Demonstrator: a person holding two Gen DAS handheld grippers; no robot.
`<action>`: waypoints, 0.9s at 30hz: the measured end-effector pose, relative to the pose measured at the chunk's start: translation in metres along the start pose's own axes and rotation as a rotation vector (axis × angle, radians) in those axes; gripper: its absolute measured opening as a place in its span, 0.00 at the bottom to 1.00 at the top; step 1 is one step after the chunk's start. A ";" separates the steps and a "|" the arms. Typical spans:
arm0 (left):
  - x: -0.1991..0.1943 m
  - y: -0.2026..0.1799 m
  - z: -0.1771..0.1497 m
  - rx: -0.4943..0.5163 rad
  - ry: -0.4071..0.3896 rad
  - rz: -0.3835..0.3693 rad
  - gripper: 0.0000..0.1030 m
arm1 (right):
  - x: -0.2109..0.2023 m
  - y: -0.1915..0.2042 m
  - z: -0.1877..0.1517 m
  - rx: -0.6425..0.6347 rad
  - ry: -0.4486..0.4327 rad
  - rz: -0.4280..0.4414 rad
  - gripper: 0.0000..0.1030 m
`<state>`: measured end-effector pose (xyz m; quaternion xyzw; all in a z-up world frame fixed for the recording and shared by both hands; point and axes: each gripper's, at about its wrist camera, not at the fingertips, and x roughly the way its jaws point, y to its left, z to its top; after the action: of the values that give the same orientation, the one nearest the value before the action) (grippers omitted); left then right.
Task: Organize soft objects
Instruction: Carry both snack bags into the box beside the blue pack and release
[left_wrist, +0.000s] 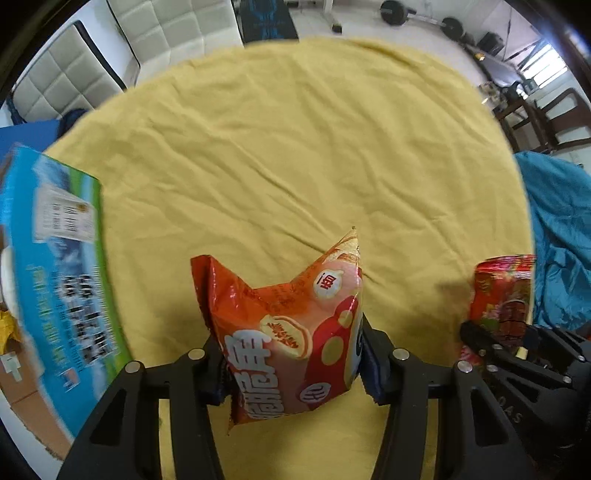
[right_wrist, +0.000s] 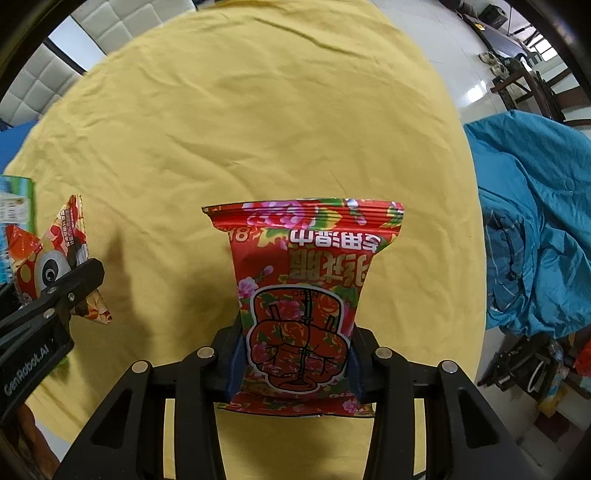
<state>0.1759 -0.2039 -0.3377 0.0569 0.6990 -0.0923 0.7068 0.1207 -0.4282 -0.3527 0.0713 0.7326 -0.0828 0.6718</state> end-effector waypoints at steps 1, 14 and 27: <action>-0.008 0.001 -0.002 0.002 -0.016 -0.004 0.49 | -0.007 0.003 -0.002 -0.003 -0.013 0.009 0.44; -0.126 0.052 -0.040 -0.007 -0.224 -0.056 0.49 | -0.124 0.076 -0.058 -0.054 -0.203 0.127 0.44; -0.183 0.222 -0.098 -0.135 -0.267 -0.068 0.49 | -0.155 0.263 -0.105 -0.225 -0.201 0.264 0.44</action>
<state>0.1258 0.0426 -0.1673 -0.0272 0.6048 -0.0757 0.7923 0.0886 -0.1477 -0.1957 0.0825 0.6506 0.0817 0.7505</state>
